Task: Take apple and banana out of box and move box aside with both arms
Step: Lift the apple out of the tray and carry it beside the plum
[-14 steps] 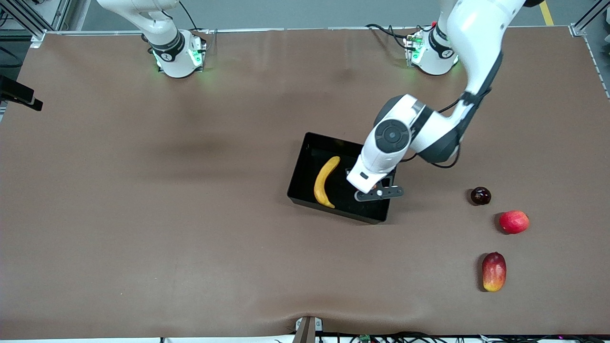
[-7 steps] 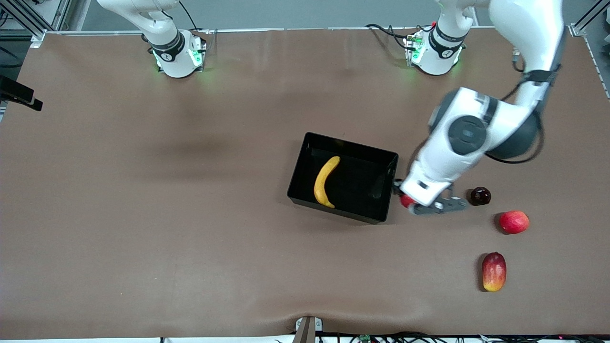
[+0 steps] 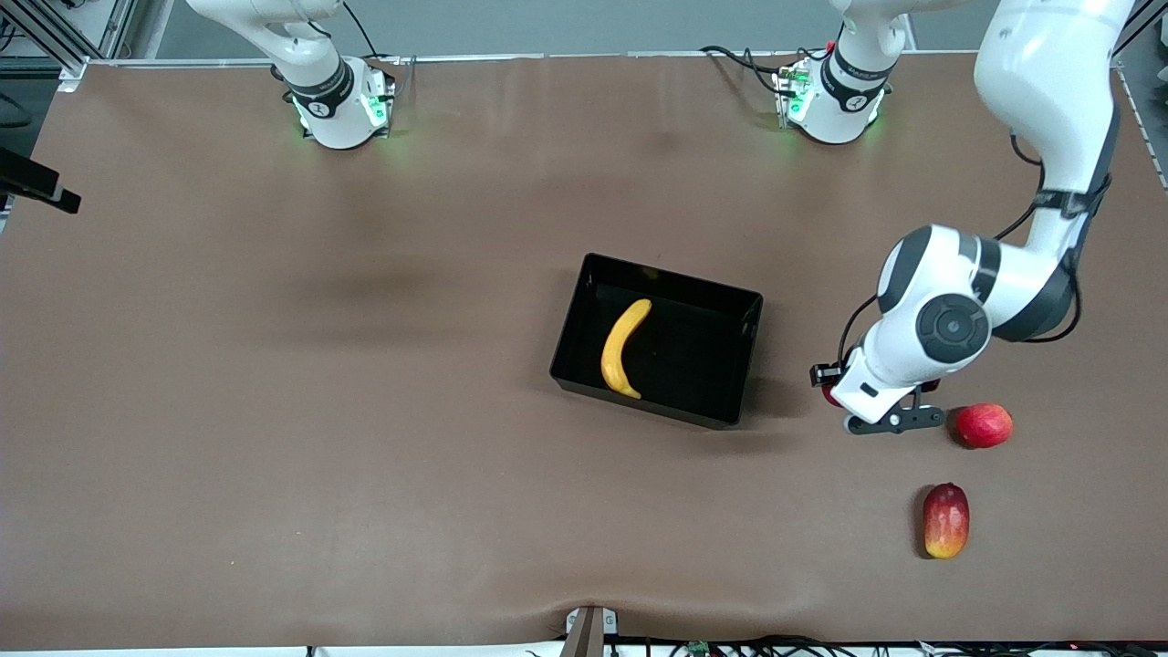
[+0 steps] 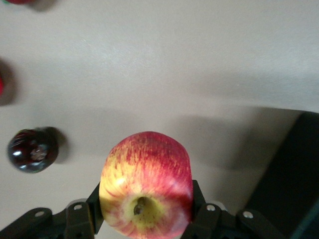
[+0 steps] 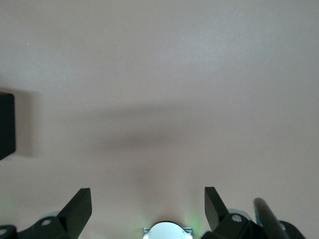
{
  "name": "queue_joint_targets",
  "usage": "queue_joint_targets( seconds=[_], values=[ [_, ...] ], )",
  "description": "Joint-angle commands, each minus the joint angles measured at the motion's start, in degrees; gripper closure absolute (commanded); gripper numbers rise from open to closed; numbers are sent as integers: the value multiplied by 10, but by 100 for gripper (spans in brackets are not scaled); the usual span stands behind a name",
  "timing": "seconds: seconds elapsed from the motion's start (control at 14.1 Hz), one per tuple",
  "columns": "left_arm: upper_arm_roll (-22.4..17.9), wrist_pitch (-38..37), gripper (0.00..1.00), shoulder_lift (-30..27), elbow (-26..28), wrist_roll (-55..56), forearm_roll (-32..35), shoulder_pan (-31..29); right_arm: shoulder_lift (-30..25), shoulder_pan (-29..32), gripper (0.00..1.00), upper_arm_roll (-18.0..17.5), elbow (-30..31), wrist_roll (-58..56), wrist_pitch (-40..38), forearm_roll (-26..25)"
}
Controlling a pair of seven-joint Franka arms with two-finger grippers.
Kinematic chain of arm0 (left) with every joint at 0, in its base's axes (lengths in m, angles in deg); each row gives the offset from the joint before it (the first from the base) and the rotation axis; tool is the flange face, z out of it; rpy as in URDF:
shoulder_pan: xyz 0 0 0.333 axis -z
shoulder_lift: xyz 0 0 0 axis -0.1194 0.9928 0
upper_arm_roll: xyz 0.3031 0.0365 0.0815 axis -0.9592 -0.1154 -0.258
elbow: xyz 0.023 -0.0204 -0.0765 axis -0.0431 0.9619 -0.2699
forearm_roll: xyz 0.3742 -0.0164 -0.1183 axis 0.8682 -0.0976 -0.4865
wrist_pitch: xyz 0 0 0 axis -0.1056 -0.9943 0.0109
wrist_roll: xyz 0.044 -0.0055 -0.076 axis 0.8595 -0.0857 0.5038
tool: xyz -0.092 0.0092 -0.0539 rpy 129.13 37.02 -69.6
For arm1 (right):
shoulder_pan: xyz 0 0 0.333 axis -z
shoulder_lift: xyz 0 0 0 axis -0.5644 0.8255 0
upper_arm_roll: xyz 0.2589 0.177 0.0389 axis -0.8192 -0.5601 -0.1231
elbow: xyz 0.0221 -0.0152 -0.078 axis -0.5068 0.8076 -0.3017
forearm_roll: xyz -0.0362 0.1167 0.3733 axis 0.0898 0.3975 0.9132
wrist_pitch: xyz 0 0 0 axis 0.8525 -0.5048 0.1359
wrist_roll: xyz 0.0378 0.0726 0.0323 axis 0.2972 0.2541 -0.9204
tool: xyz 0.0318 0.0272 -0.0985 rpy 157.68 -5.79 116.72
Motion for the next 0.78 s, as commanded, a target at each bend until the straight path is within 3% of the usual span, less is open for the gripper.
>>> queue_joint_targets(
  seconds=[0.0,0.28,0.71],
  values=[
    [6,65,100,6,46,-1,34,-24,5,12,0,-11,-9,2,-3,10],
    [6,118,100,22,76,0,67,-50,10,17,0,-12,-20,1,-1,10],
    [6,144,100,47,72,0,71,-63,11,-3,0,-13,-29,2,-3,-11]
  ],
)
